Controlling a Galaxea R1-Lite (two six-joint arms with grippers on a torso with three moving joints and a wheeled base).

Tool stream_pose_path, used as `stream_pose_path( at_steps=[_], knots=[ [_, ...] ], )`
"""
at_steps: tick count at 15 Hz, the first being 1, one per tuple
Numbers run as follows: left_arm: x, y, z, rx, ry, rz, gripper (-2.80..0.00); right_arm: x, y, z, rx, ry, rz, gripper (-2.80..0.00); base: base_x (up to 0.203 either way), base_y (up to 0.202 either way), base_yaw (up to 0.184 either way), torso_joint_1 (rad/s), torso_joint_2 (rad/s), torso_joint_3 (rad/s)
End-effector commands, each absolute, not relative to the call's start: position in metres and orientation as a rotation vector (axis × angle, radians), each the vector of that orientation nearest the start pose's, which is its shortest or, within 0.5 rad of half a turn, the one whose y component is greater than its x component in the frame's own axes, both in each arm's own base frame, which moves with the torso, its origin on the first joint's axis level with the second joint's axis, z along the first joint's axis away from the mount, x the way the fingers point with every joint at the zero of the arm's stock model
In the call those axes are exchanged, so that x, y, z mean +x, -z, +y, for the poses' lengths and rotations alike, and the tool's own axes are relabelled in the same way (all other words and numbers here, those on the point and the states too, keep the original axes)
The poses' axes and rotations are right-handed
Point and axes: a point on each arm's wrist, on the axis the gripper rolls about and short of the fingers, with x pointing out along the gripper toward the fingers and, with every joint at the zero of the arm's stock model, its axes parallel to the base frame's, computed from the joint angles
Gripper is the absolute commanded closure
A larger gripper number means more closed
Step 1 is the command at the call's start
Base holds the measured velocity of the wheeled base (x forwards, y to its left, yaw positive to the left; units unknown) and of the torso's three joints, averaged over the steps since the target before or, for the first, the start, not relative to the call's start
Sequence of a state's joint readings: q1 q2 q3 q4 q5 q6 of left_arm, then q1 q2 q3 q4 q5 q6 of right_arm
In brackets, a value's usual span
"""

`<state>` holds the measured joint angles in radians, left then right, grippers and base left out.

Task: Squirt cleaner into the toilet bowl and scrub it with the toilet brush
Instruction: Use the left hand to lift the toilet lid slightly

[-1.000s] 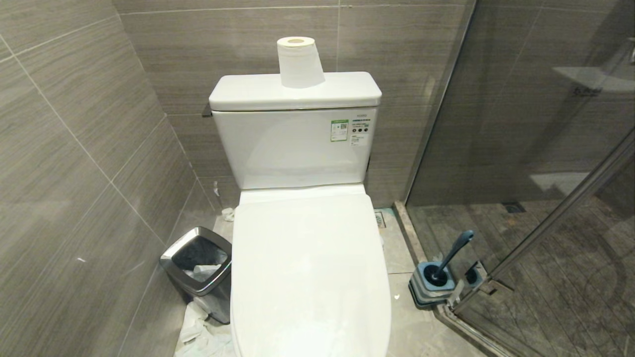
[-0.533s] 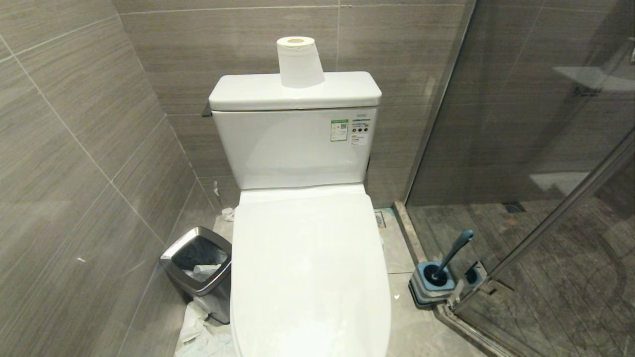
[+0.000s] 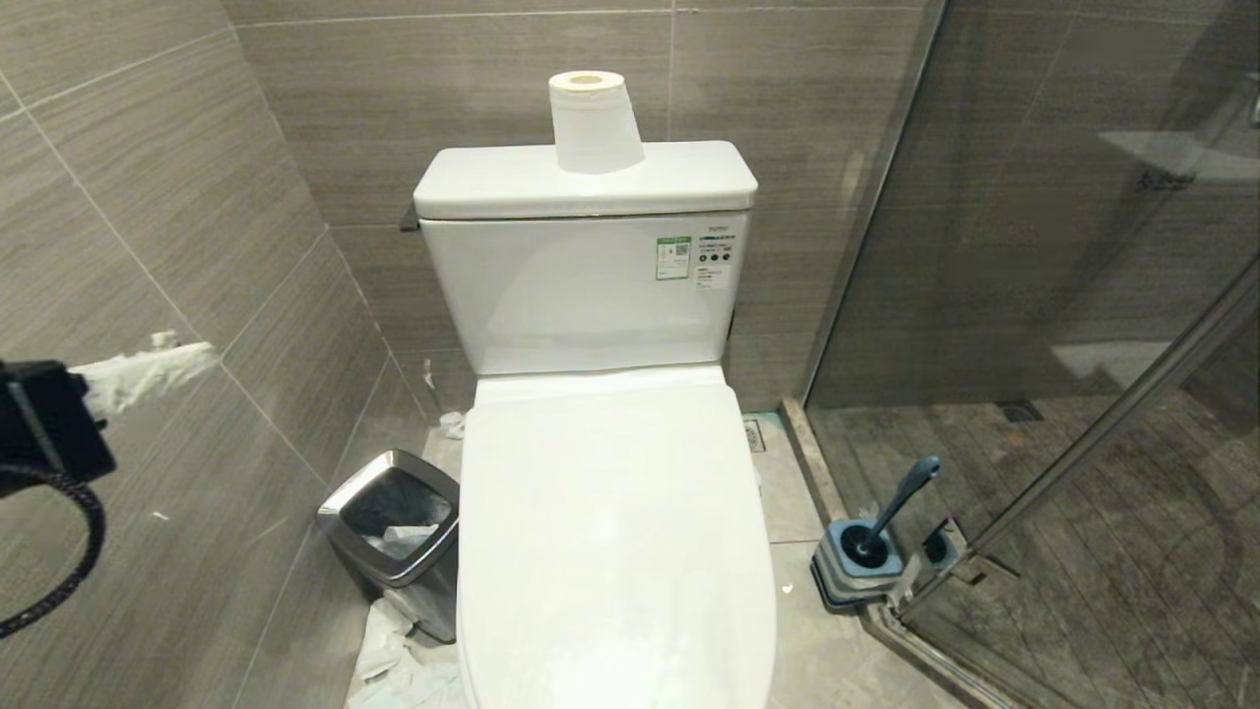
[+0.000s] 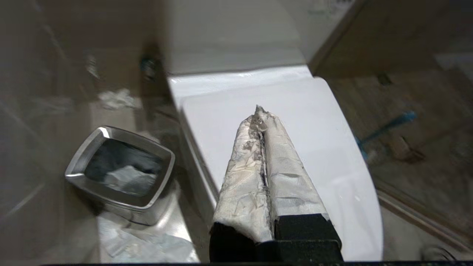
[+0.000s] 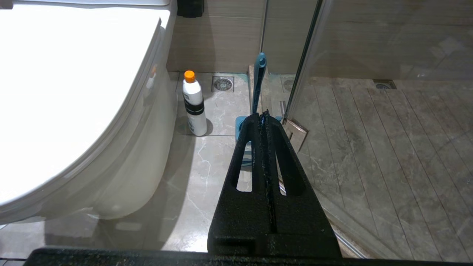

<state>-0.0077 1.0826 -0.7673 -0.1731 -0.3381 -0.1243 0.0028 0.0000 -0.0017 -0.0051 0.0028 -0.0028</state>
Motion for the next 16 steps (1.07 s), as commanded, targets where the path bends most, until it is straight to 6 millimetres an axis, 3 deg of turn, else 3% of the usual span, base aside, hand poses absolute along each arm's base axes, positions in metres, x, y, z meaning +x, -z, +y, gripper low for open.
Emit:
stream_pose_path(
  at_steps=[1,5,7,9,13,16],
  knots=[
    [0.201,-0.244,-0.010,-0.199,0.449,0.331,0.00,-0.023,-0.077,0.000,-0.003,-0.006,-0.006,0.00,0.000,0.000,0.000,0.000,0.00,0.000],
    [0.264,-0.202,0.003,-0.322,0.626,0.461,0.00,-0.023,-0.077,0.000,-0.003,-0.006,-0.006,0.00,0.000,0.000,0.000,0.000,0.00,0.000],
    [0.305,-0.178,0.026,-0.435,0.685,0.489,0.00,-0.023,-0.076,0.000,-0.003,-0.006,-0.005,0.00,0.000,0.000,0.000,0.000,0.00,0.000],
    [0.336,-0.168,0.055,-0.615,0.739,0.514,0.00,-0.023,-0.077,0.000,-0.003,-0.006,-0.006,0.00,0.000,0.000,0.000,0.000,0.00,0.000],
    [0.364,-0.119,0.086,-0.734,0.714,0.560,0.00,-0.023,-0.077,0.000,-0.003,-0.006,-0.006,0.00,0.000,0.000,0.000,0.000,0.00,0.000],
    [0.373,-0.103,0.092,-0.735,0.713,0.551,0.00,-0.023,-0.077,0.000,-0.003,-0.006,-0.006,0.00,0.000,0.000,0.000,0.000,0.00,0.000]
  ],
)
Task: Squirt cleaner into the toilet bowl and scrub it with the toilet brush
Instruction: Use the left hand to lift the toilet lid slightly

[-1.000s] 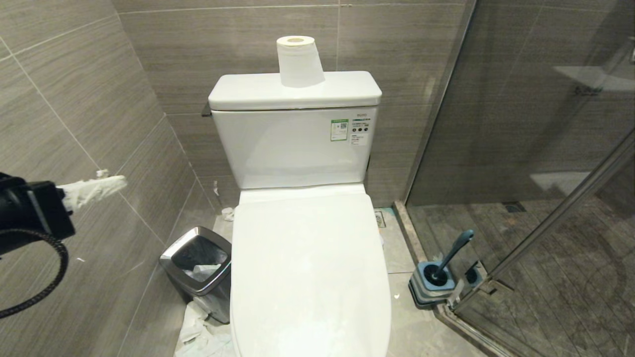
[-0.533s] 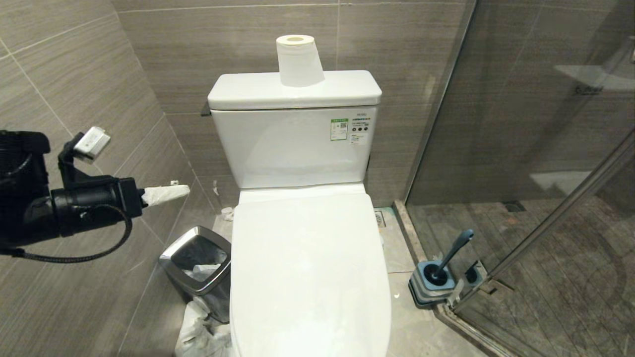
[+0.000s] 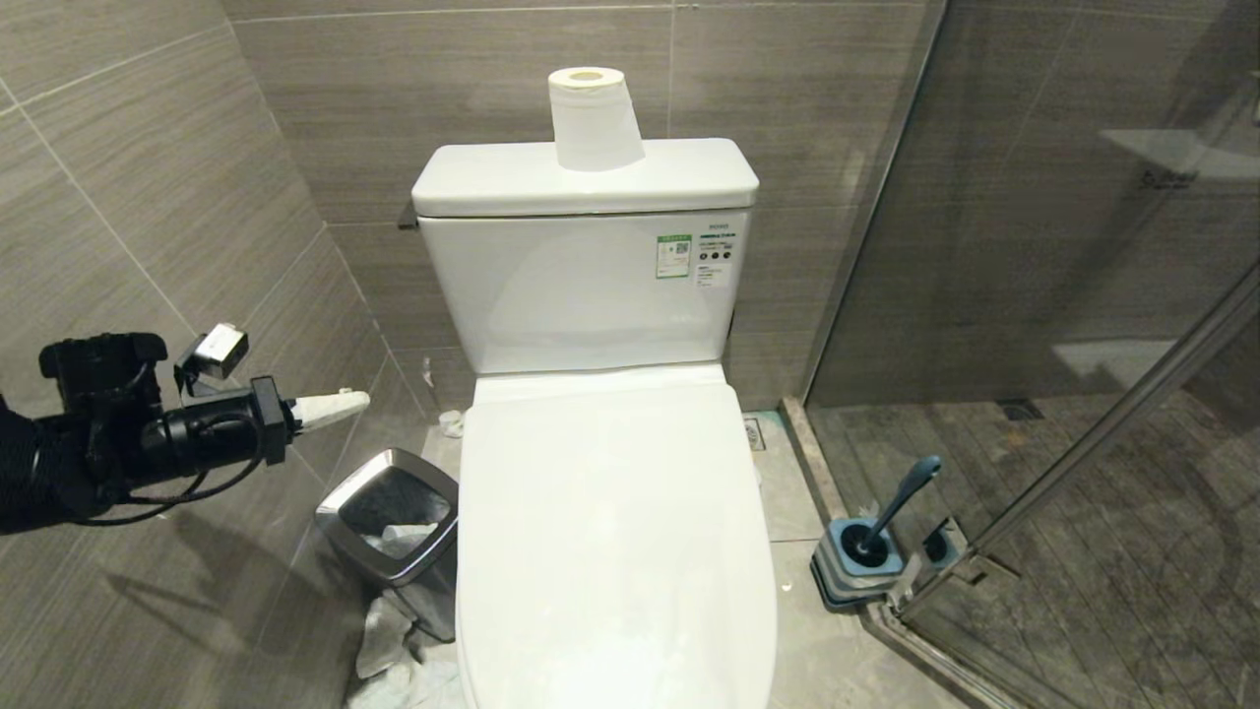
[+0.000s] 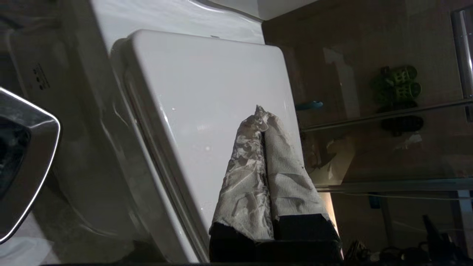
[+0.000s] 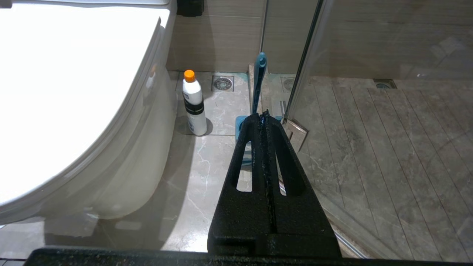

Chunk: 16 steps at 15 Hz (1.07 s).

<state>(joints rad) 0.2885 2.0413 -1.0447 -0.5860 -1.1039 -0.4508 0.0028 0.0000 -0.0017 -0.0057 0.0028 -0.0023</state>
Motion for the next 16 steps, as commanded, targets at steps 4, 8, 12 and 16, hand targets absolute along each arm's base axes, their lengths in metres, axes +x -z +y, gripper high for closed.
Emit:
stream_pose_path(
  at_steps=[4,8,12,16],
  knots=[
    [0.375,-0.089,0.092,-0.765,0.701,0.588,-2.80,-0.023,-0.076,0.000,-0.003,-0.006,-0.005,0.00,0.000,0.000,0.000,0.000,0.00,0.000],
    [0.366,-0.076,0.089,-0.794,0.695,0.629,-2.80,-0.023,-0.077,0.000,-0.003,-0.006,-0.006,0.00,0.000,0.000,0.000,0.000,0.00,0.000],
    [0.334,-0.048,0.080,-0.771,0.754,0.684,-2.80,-0.023,-0.077,0.000,-0.003,-0.006,-0.006,0.00,0.000,0.000,0.000,0.000,0.00,0.000],
    [0.307,-0.026,0.074,-0.694,0.795,0.694,-2.80,-0.023,-0.077,0.000,-0.003,-0.006,-0.006,0.00,0.000,0.000,0.000,0.000,0.00,0.000]
  ],
)
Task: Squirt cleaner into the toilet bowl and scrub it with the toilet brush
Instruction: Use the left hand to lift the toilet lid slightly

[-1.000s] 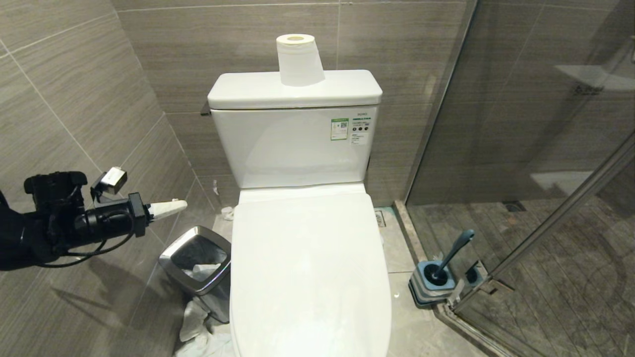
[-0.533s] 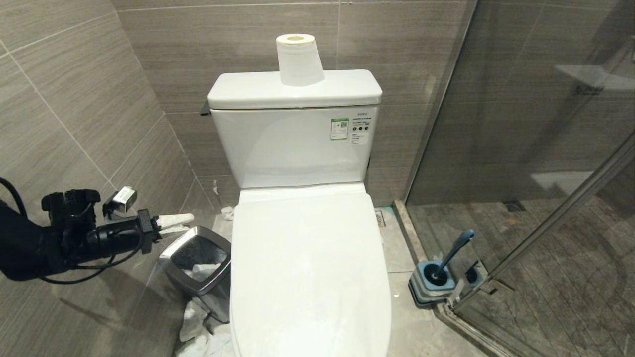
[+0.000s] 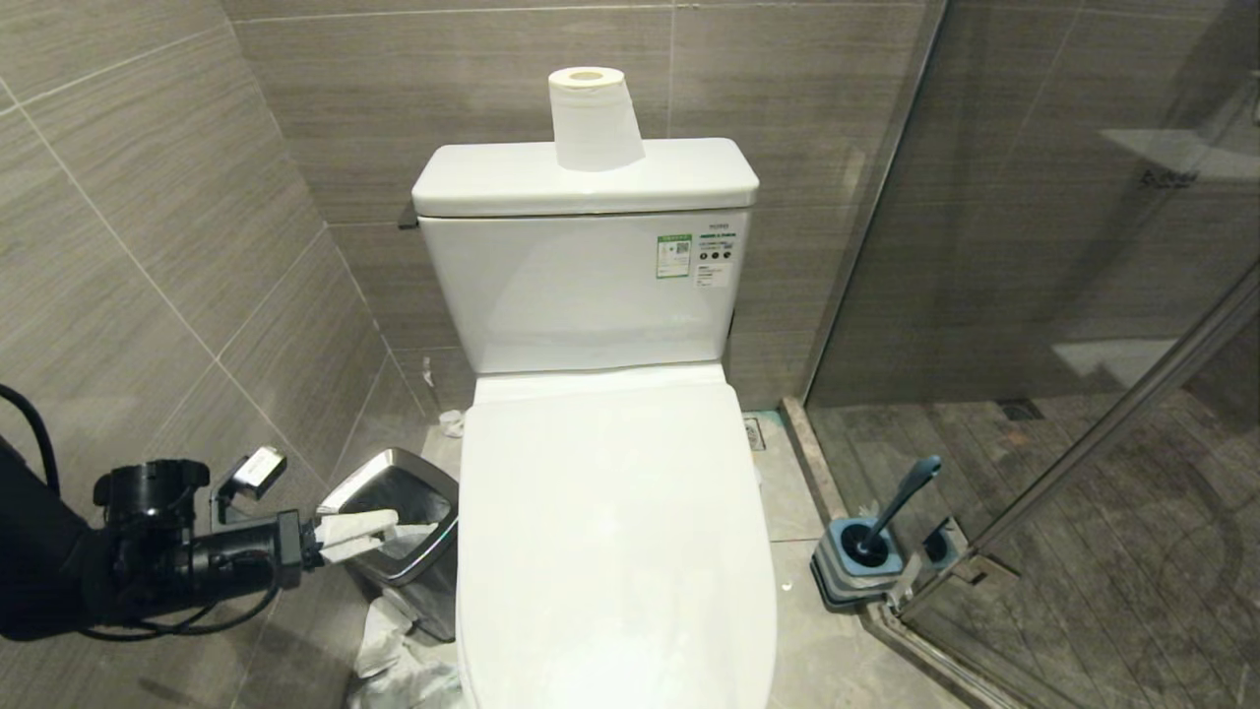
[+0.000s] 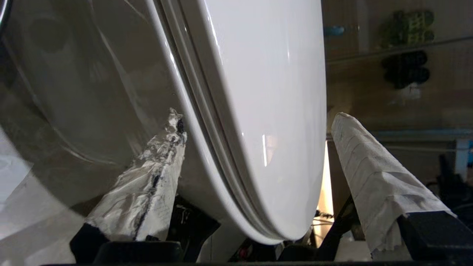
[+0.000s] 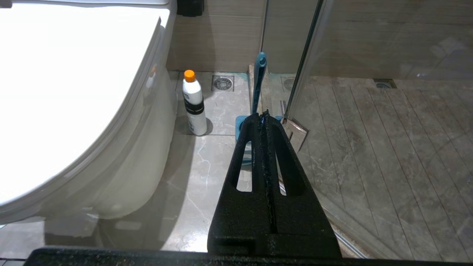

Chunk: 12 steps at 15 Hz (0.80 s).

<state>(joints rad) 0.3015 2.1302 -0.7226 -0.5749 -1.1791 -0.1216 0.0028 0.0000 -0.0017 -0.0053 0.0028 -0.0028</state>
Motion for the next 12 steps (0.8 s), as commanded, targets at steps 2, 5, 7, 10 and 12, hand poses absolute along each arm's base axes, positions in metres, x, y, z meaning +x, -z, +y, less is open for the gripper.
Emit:
stream_pose_path(
  at_steps=[2,5,7,10,12],
  knots=[
    [0.306,-0.027,0.074,-0.687,0.802,0.687,-2.80,-0.023,-0.077,0.000,-0.003,-0.005,-0.006,0.00,0.000,0.000,0.000,0.000,0.00,0.000],
    [0.305,-0.031,0.073,-0.674,0.802,0.679,-2.80,-0.023,-0.077,0.000,-0.003,-0.006,-0.006,0.00,0.000,0.000,0.000,0.000,0.00,0.000],
    [0.306,-0.028,0.073,-0.675,0.806,0.681,-2.80,-0.023,-0.077,0.000,-0.003,-0.006,-0.006,0.00,0.000,0.000,0.000,0.000,0.00,0.000],
    [0.306,-0.025,0.073,-0.658,0.815,0.659,-2.80,-0.023,-0.077,0.000,-0.003,-0.005,-0.006,0.00,0.000,0.000,0.000,0.000,0.00,0.000],
    [0.297,-0.017,0.070,-0.680,0.815,0.683,-2.80,-0.023,-0.077,0.000,-0.003,-0.006,-0.006,0.00,0.000,0.000,0.000,0.000,0.00,0.000]
  ],
)
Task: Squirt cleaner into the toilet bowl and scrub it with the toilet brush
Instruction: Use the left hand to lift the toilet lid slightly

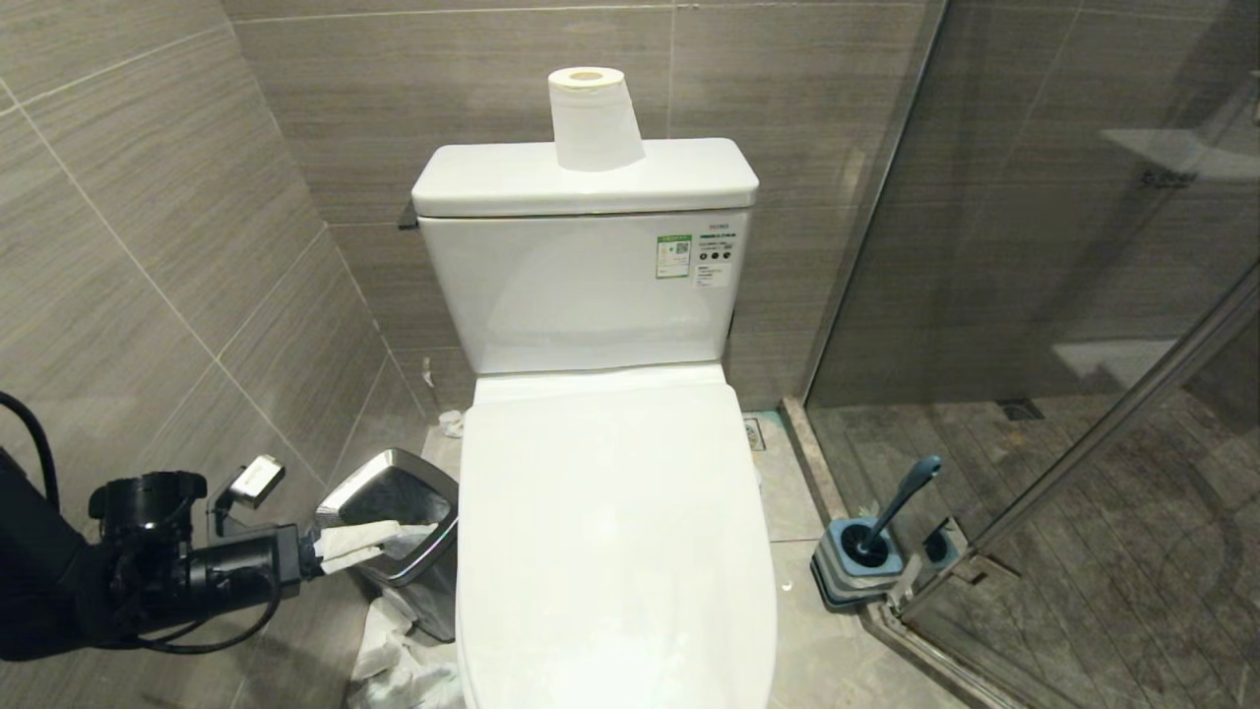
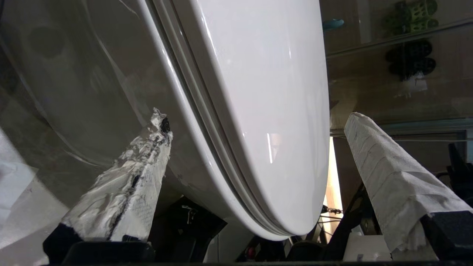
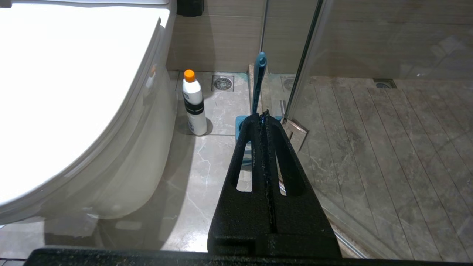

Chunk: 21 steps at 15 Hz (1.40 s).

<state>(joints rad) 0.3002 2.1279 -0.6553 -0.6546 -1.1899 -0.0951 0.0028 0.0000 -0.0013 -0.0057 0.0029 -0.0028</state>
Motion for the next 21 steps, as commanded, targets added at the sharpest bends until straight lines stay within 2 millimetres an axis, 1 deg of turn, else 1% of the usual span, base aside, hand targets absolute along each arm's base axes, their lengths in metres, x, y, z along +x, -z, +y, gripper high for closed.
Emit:
stream_pose_path(
  at_steps=[1,4,7,9,12,15,21],
  knots=[
    [0.291,-0.011,0.068,-0.686,0.823,0.688,-2.80,-0.023,-0.077,0.000,-0.003,-0.006,-0.006,0.00,0.000,0.000,0.000,0.000,0.00,0.000],
    [0.273,0.005,0.062,-0.700,0.843,0.698,-2.80,-0.023,-0.077,0.000,-0.003,-0.005,-0.006,0.00,0.000,0.000,0.000,0.000,0.00,0.000],
    [0.266,0.007,0.063,-0.709,0.882,0.669,-2.80,-0.023,-0.077,0.000,-0.003,-0.006,-0.006,0.00,0.000,0.000,0.000,0.000,0.00,0.000],
    [0.266,0.007,0.060,-0.712,0.896,0.675,-2.80,-0.023,-0.076,0.000,-0.003,-0.005,-0.005,0.00,0.000,0.000,0.000,0.000,0.00,0.000],
    [0.268,0.009,0.048,-0.700,0.926,0.702,-2.80,-0.023,-0.077,0.000,-0.003,-0.006,-0.006,0.00,0.000,0.000,0.000,0.000,0.00,0.000],
    [0.265,0.014,0.035,-0.686,0.921,0.751,-2.80,-0.023,-0.077,0.000,-0.003,-0.006,-0.006,0.00,0.000,0.000,0.000,0.000,0.00,0.000],
    [0.264,0.021,0.022,-0.679,0.937,0.799,-2.80,-0.023,-0.077,0.000,-0.003,-0.006,-0.006,0.00,0.000,0.000,0.000,0.000,0.00,0.000]
  ],
)
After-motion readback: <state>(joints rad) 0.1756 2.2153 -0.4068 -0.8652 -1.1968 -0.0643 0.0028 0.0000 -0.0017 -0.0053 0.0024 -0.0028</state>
